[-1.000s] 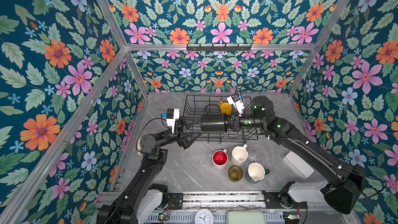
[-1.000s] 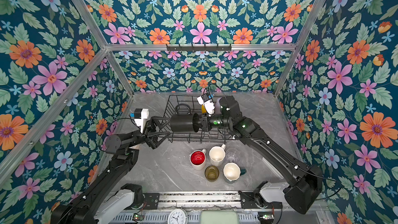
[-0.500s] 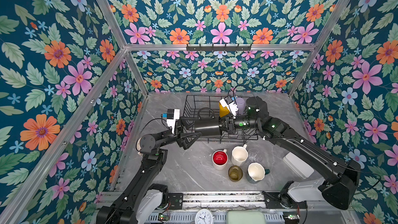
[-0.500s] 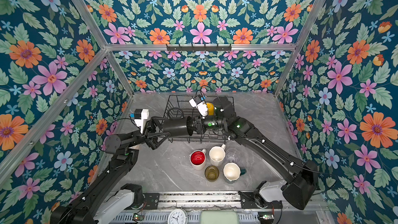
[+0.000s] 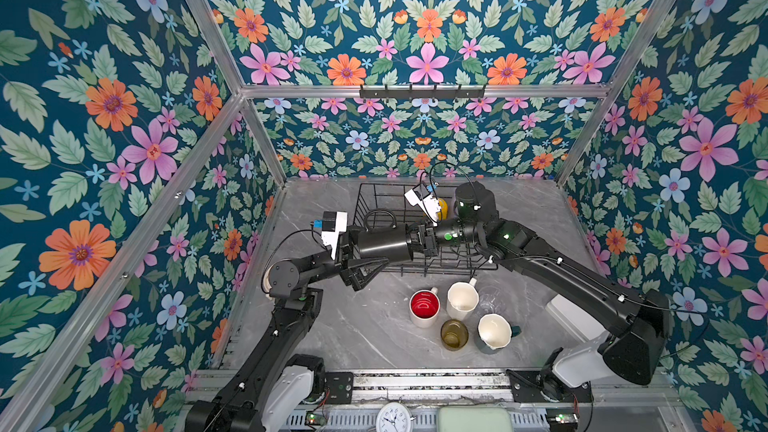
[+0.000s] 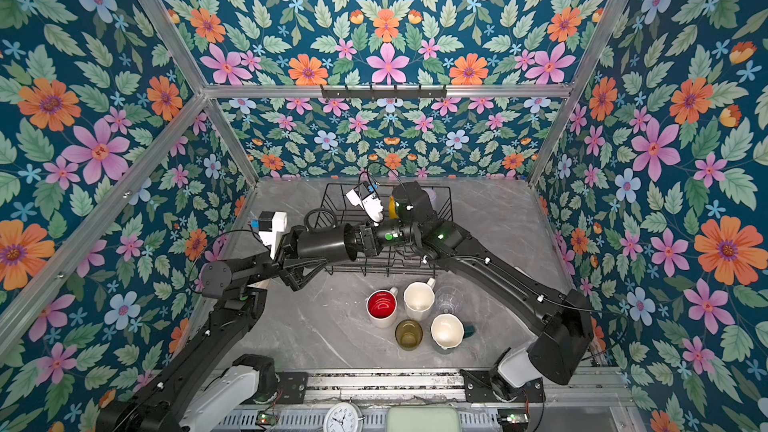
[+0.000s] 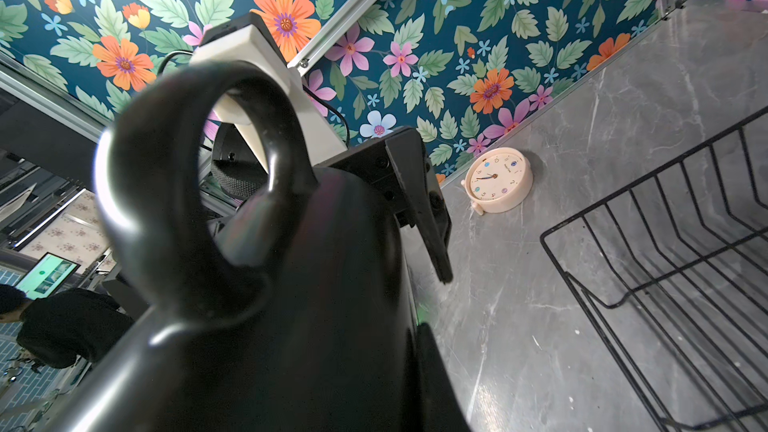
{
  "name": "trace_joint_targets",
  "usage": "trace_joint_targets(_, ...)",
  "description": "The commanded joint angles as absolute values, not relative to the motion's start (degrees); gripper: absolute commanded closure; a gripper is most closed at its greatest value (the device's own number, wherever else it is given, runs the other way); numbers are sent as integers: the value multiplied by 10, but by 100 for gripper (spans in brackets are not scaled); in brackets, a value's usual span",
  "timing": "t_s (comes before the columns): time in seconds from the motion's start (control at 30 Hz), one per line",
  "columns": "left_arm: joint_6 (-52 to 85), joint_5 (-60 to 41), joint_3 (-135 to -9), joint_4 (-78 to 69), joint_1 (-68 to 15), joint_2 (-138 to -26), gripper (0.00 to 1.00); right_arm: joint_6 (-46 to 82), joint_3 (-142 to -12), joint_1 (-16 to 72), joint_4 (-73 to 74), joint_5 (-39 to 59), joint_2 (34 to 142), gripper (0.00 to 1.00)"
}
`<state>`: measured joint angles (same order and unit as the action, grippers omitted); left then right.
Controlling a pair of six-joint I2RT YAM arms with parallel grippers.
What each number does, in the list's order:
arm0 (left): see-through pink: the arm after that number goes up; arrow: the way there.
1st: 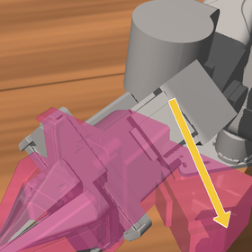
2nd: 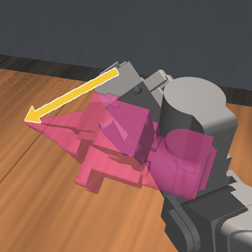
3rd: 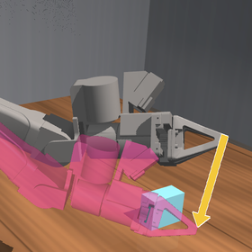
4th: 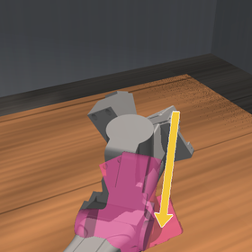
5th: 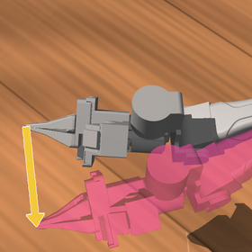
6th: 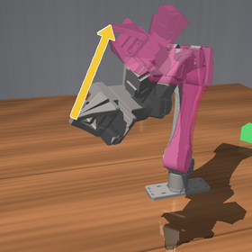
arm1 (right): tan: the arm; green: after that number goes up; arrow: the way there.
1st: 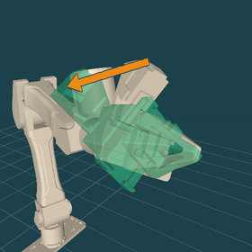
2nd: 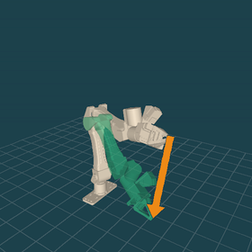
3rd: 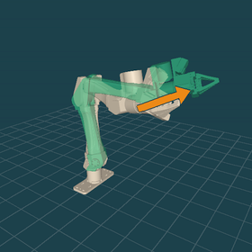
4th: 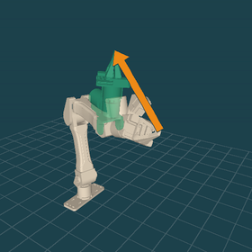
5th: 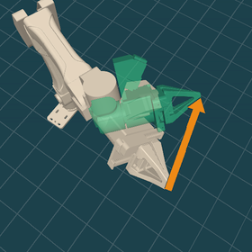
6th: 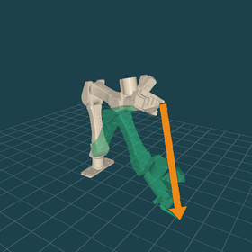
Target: Load the cups into the dish rack
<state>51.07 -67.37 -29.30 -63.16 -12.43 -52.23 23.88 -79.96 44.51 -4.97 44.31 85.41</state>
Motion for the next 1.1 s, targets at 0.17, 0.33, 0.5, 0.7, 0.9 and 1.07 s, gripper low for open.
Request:
trace_joint_targets(0.17, 511, -677, -298, -631, -124, -522, 4, 249, -813, 449, 18, 492, 871, 100)
trace_joint_targets(0.33, 512, -678, -300, -632, -124, -522, 14, 250, -813, 451, 18, 496, 877, 100)
trace_joint_targets(0.5, 514, -680, -302, -633, -124, -525, 22, 250, -810, 451, 18, 496, 877, 100)
trace_joint_targets(0.7, 519, -682, -305, -636, -124, -526, 42, 250, -809, 451, 18, 491, 878, 100)
trace_joint_targets(0.9, 521, -683, -308, -637, -124, -525, 75, 250, -810, 450, -1, 462, 879, 100)
trace_joint_targets(1.07, 514, -679, -309, -628, -124, -525, 100, 250, -814, 451, -23, 432, 872, 95)
